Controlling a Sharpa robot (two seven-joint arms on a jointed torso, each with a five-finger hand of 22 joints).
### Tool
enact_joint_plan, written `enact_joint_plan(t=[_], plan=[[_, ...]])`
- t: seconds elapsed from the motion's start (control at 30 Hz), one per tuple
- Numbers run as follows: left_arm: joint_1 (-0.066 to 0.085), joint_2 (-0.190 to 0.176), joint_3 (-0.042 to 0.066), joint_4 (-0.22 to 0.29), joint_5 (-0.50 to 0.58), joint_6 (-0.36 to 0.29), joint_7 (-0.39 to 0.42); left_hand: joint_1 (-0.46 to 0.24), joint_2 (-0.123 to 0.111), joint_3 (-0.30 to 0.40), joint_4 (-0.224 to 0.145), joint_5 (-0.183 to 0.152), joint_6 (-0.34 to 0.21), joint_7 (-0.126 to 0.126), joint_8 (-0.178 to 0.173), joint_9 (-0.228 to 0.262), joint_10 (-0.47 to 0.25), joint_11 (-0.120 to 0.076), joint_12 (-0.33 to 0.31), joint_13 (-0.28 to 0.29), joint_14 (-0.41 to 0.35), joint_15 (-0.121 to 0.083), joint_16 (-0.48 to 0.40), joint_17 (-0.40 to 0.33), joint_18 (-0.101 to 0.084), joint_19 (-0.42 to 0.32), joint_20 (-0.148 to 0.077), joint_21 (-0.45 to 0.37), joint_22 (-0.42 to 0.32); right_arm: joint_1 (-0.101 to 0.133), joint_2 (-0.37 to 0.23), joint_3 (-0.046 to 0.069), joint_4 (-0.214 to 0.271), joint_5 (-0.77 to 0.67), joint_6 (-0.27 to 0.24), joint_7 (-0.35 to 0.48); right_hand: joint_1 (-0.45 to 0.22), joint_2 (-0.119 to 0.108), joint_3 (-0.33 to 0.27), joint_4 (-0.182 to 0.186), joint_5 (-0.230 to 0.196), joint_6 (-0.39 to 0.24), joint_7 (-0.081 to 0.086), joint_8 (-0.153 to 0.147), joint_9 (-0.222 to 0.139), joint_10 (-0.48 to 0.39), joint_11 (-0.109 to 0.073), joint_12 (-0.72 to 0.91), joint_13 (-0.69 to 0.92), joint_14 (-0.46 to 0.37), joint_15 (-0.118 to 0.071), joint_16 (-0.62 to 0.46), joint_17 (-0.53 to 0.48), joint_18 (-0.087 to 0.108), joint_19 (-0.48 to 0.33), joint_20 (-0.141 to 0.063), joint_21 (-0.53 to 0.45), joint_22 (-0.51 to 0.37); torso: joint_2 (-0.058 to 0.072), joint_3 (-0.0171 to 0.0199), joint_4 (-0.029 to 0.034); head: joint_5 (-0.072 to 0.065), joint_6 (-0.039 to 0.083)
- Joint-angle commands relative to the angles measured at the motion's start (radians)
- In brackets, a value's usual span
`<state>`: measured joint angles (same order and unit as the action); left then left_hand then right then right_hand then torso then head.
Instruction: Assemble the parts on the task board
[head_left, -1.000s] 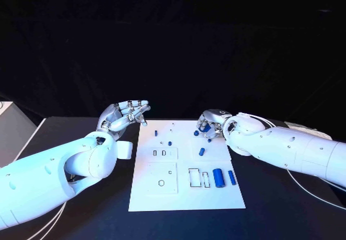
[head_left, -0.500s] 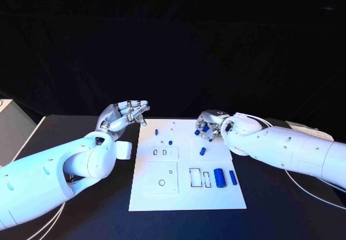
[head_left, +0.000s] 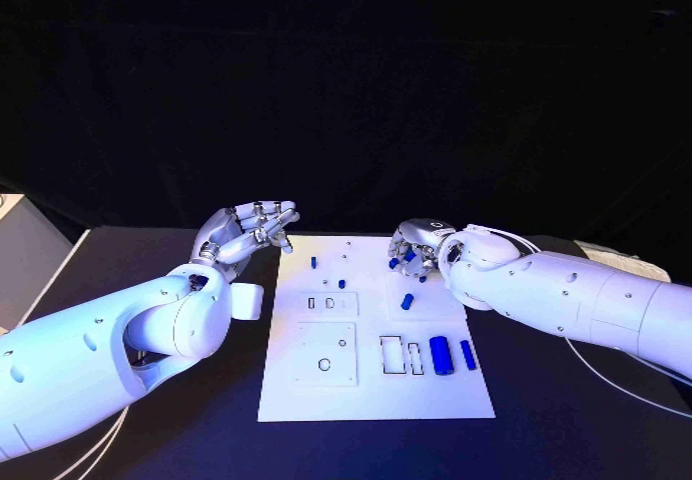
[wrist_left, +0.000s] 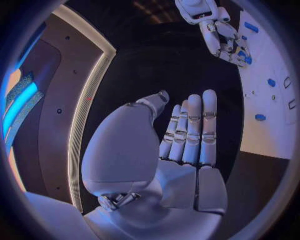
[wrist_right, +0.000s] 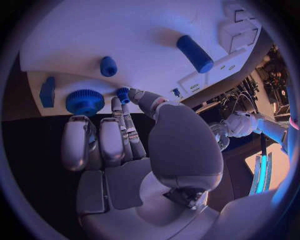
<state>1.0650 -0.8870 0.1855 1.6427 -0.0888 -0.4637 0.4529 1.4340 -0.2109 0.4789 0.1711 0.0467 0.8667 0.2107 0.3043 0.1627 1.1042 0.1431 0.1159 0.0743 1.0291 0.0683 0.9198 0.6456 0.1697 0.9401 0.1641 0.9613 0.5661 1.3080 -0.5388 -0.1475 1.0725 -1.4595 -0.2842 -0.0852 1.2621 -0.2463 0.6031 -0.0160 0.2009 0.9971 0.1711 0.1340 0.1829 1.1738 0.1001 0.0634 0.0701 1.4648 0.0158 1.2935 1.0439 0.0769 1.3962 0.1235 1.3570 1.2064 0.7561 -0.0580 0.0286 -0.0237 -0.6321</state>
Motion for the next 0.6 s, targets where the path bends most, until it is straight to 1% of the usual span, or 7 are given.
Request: enact_joint_plan(t=[0.03,0.07,0.17,0.3,0.47,0.53,0.6], plan=[[0.001,0.000,0.001,0.005,-0.006,0.018,0.003,-0.009,-0.003,0.006,-0.002,0.003,-0.004,0.001,-0.005,-0.001,-0.004,0.000,-0.004,-0.001,-0.007,0.000,0.006,-0.001,0.012,-0.007,-0.003,0.004,0.001,0.000,0.003,0.000,-0.003,-0.011,0.000,-0.005,0.005,0.007,0.000,0.007,0.007,0.001,-0.002,0.006,0.001,0.009,-0.001,0.006,0.001,0.023,-0.003,0.004,0.000,-0.001,0.002,-0.008,-0.004,0.001,0.003,-0.0012,0.0001,0.001,0.001],[0.001,0.000,0.001,0.006,-0.006,0.018,0.002,-0.009,-0.003,0.006,-0.002,0.003,-0.004,0.001,-0.005,-0.001,-0.004,0.000,-0.004,-0.001,-0.007,0.000,0.006,-0.001,0.012,-0.007,-0.003,0.004,0.001,0.000,0.004,0.000,-0.004,-0.011,-0.001,-0.006,0.005,0.008,0.001,0.008,0.006,0.003,-0.002,0.007,0.002,0.011,-0.001,0.006,0.001,0.022,-0.003,0.005,0.000,-0.001,0.003,-0.008,-0.003,0.003,0.005,-0.0021,0.0006,0.000,0.002],[0.001,-0.001,0.002,0.007,-0.006,0.018,0.002,-0.009,-0.002,0.006,-0.003,0.003,-0.004,0.001,-0.005,-0.001,-0.005,0.000,-0.004,-0.001,-0.007,0.001,0.007,-0.001,0.012,-0.008,-0.003,0.004,0.001,0.000,0.007,0.000,-0.007,-0.011,-0.005,-0.008,0.005,0.011,0.002,0.013,0.004,0.017,-0.002,0.017,0.009,0.024,-0.003,0.006,0.003,0.021,-0.005,0.009,-0.003,-0.002,0.005,-0.009,-0.004,0.004,0.007,-0.0031,0.0011,0.000,0.002],[0.001,-0.001,0.002,0.009,-0.006,0.017,0.000,-0.009,-0.002,0.006,-0.003,0.003,-0.004,0.001,-0.005,-0.001,-0.005,0.000,-0.004,-0.001,-0.007,0.001,0.007,-0.001,0.012,-0.008,-0.003,0.004,0.001,0.000,0.012,0.000,-0.011,-0.013,-0.007,-0.011,0.005,0.012,0.001,0.018,-0.001,0.032,-0.003,0.027,0.017,0.036,-0.005,0.007,0.005,0.020,-0.007,0.013,-0.005,-0.002,0.007,-0.011,-0.004,0.006,0.009,-0.0028,0.0000,0.001,0.003],[0.001,-0.002,0.002,0.010,-0.006,0.017,-0.001,-0.009,-0.002,0.006,-0.003,0.003,-0.004,0.001,-0.005,-0.001,-0.005,0.000,-0.004,-0.001,-0.007,0.001,0.007,-0.001,0.012,-0.008,-0.003,0.004,0.001,0.000,0.015,0.000,-0.012,-0.017,-0.014,-0.013,0.012,0.019,0.004,0.021,-0.002,0.057,-0.014,0.045,0.033,0.060,-0.015,0.009,0.009,0.019,-0.013,0.019,-0.008,-0.003,0.010,-0.016,-0.003,0.012,0.010,-0.0035,-0.0008,0.003,0.003],[0.001,-0.003,0.002,0.011,-0.006,0.016,-0.002,-0.009,-0.002,0.006,-0.003,0.003,-0.004,0.001,-0.005,-0.001,-0.005,0.000,-0.004,-0.001,-0.007,0.001,0.007,-0.001,0.012,-0.008,-0.003,0.004,0.001,0.000,0.014,0.000,-0.011,-0.018,-0.021,-0.014,0.021,0.027,0.007,0.019,-0.003,0.069,-0.020,0.054,0.041,0.076,-0.021,0.012,0.013,0.019,-0.018,0.021,-0.008,-0.004,0.013,-0.020,0.000,0.017,0.011,-0.0035,-0.0014,0.004,0.003],[0.001,-0.003,0.003,0.011,-0.006,0.016,-0.003,-0.009,0.000,0.007,-0.003,0.003,-0.005,0.001,-0.005,-0.001,-0.005,0.000,-0.004,-0.001,-0.007,0.001,0.008,-0.001,0.012,-0.008,-0.002,0.005,0.002,0.000,0.013,0.000,-0.009,-0.019,-0.034,-0.015,0.033,0.044,0.014,0.018,-0.012,0.082,-0.028,0.066,0.053,0.094,-0.028,0.014,0.018,0.018,-0.025,0.023,-0.012,-0.004,0.015,-0.026,0.001,0.020,0.011,-0.0037,-0.0016,0.004,0.003]])
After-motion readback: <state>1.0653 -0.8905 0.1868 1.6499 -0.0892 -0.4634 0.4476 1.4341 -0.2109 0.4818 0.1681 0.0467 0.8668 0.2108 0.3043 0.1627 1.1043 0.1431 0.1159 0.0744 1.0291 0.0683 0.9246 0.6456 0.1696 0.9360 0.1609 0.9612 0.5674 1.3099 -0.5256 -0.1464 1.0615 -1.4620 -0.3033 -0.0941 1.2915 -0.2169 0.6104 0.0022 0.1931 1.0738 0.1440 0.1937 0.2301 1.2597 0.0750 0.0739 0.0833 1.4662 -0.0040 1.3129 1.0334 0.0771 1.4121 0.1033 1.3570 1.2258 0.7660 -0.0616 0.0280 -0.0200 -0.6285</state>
